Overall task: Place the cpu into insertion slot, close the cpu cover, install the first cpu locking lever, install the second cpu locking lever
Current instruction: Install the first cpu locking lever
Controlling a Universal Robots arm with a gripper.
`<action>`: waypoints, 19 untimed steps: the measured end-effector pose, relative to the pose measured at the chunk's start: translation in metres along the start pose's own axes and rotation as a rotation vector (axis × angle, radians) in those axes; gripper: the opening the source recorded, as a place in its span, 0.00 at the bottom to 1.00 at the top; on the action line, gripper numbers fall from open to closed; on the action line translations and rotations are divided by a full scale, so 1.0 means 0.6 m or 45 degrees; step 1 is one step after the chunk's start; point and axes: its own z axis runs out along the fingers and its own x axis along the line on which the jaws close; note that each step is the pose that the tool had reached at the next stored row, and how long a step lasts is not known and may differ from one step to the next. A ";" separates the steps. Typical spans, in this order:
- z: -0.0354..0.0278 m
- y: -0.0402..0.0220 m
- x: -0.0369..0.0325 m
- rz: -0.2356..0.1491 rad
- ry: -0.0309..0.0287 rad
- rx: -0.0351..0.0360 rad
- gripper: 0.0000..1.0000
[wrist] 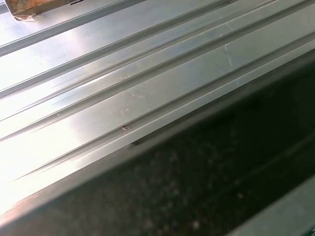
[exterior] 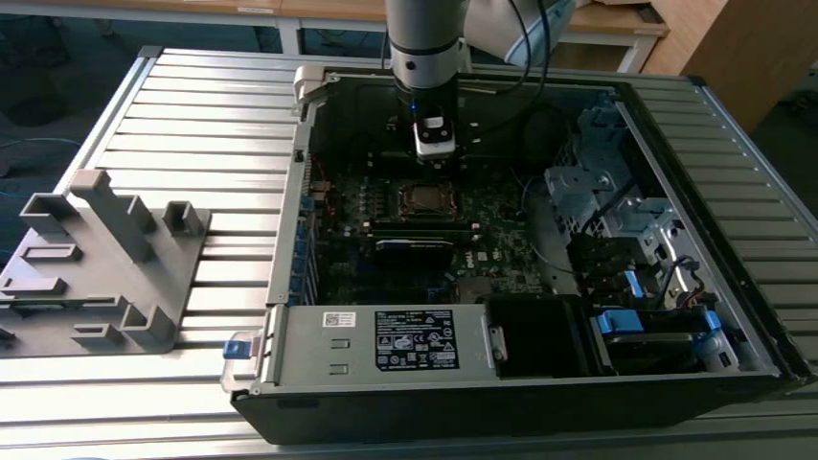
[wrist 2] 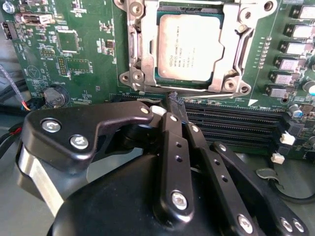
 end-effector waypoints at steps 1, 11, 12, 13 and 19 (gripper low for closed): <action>0.000 0.000 0.000 0.000 -0.0001 -0.0002 0.11; 0.002 0.000 0.000 -0.003 -0.0097 0.0155 0.11; 0.002 0.000 0.000 -0.003 -0.0098 0.0157 0.11; 0.003 0.000 0.001 -0.003 -0.0098 0.0158 0.11; 0.004 0.004 0.003 0.003 -0.0104 0.0165 0.11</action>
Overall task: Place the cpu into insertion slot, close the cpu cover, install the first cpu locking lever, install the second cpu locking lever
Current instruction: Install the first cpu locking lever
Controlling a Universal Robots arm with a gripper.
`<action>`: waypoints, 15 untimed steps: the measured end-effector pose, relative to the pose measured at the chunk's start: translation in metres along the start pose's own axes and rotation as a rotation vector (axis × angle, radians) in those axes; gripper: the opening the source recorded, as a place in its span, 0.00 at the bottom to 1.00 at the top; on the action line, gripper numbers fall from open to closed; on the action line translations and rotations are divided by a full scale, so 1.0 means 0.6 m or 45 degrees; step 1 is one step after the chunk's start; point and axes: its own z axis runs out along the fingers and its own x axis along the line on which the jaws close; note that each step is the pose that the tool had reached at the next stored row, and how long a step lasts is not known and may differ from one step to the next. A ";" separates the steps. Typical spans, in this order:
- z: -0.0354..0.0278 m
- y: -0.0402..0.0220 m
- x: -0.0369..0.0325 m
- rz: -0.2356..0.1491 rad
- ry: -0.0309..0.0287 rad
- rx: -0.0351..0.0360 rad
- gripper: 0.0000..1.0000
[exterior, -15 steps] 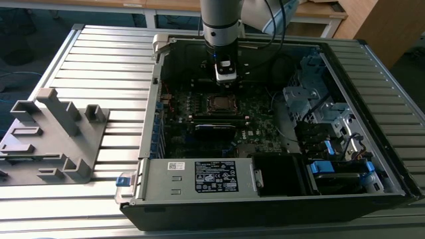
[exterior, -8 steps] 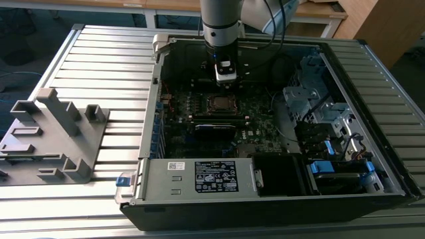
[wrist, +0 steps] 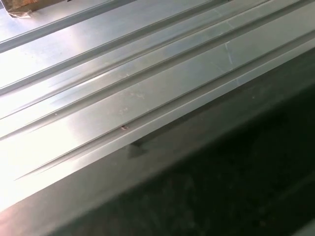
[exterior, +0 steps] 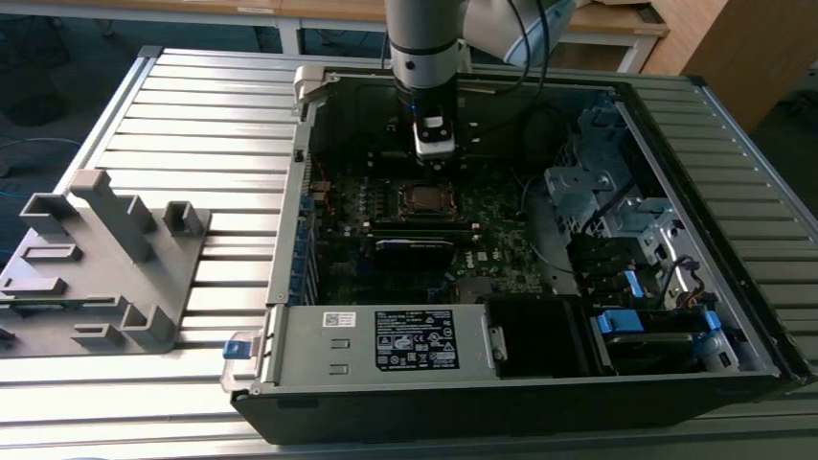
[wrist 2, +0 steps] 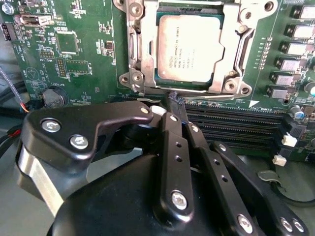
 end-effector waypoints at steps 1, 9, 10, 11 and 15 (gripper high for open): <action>0.000 0.001 0.000 0.001 -0.0001 0.0001 0.11; 0.001 0.004 0.000 0.006 -0.0009 0.0013 0.11; 0.002 0.004 -0.001 0.006 -0.0013 0.0020 0.11; 0.002 0.004 -0.002 0.006 -0.0016 0.0027 0.11; 0.002 0.006 -0.004 0.005 -0.0037 0.0063 0.11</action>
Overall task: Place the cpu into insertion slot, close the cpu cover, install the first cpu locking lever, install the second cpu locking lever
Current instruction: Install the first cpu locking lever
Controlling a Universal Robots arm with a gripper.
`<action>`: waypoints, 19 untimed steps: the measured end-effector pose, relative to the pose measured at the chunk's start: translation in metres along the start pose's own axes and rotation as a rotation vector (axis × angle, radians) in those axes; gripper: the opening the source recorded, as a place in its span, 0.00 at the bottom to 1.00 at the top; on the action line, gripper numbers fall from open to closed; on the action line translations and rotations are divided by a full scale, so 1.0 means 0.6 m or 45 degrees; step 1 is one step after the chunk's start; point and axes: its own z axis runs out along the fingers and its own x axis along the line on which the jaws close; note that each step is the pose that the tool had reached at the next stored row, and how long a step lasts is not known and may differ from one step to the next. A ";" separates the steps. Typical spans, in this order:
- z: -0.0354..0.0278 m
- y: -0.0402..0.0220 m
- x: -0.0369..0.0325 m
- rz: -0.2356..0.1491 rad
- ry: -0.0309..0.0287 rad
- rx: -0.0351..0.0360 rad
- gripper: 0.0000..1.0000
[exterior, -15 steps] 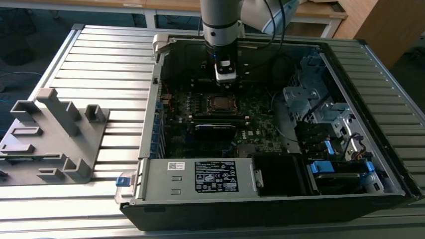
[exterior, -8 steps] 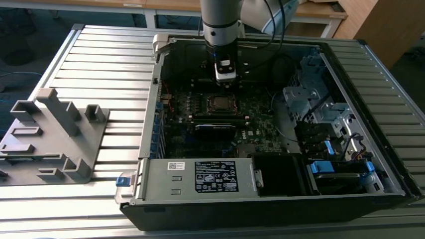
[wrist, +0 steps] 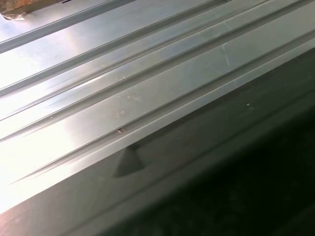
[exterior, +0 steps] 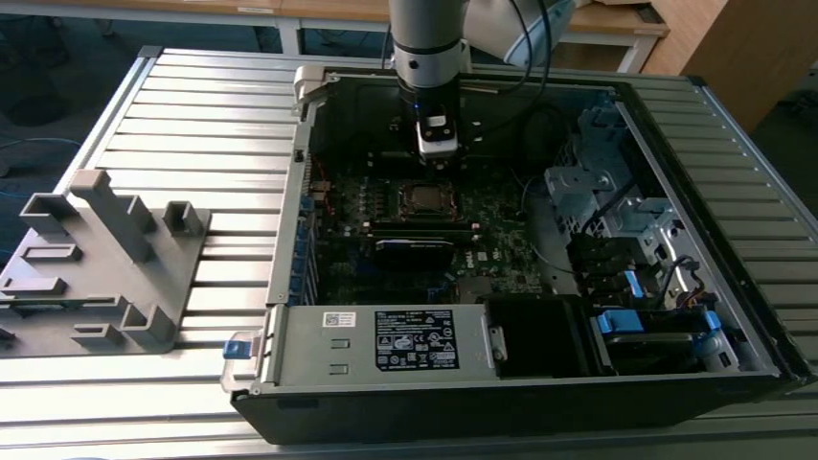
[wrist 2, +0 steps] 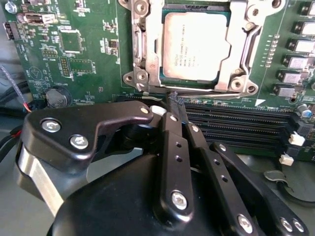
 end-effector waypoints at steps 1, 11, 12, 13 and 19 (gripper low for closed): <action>0.000 0.000 0.000 0.000 -0.0008 0.0015 0.11; -0.001 0.000 0.000 -0.002 -0.0059 0.0106 0.11; -0.002 0.000 0.000 -0.002 -0.0059 0.0104 0.11; -0.002 0.000 -0.001 -0.002 -0.0058 0.0102 0.11; -0.003 0.002 0.001 -0.001 -0.0059 0.0104 0.11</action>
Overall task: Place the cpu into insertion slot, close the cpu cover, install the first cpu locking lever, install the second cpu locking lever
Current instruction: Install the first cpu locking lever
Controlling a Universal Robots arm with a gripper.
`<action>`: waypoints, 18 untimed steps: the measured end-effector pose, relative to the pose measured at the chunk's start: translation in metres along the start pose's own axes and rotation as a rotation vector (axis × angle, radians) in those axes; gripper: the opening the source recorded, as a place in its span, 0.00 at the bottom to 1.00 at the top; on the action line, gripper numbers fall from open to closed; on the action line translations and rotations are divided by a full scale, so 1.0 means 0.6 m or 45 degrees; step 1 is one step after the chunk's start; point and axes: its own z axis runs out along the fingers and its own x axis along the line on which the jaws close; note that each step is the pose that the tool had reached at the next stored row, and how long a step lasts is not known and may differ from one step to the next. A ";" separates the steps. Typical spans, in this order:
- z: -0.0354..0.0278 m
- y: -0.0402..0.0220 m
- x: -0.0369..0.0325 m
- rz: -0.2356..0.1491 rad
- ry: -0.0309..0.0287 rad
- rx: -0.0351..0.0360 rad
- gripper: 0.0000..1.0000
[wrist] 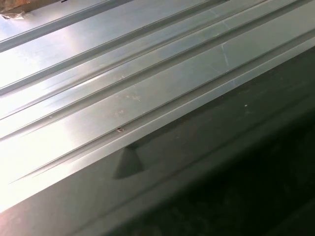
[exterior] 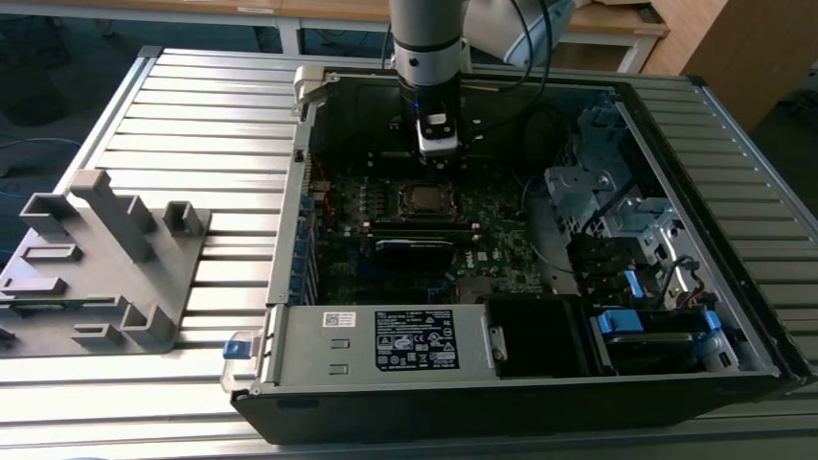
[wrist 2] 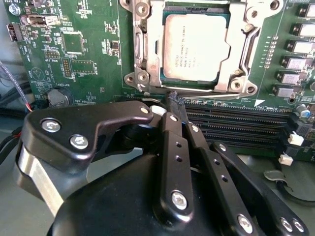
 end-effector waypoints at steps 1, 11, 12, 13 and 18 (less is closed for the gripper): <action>0.000 0.001 0.000 0.000 -0.0001 0.0005 0.11; 0.001 0.003 0.000 0.000 -0.0042 0.0073 0.11; 0.001 0.004 -0.001 0.000 -0.0067 0.0116 0.11; 0.001 0.004 -0.002 -0.001 -0.0093 0.0167 0.11; 0.002 0.005 -0.006 -0.006 -0.0229 0.0419 0.11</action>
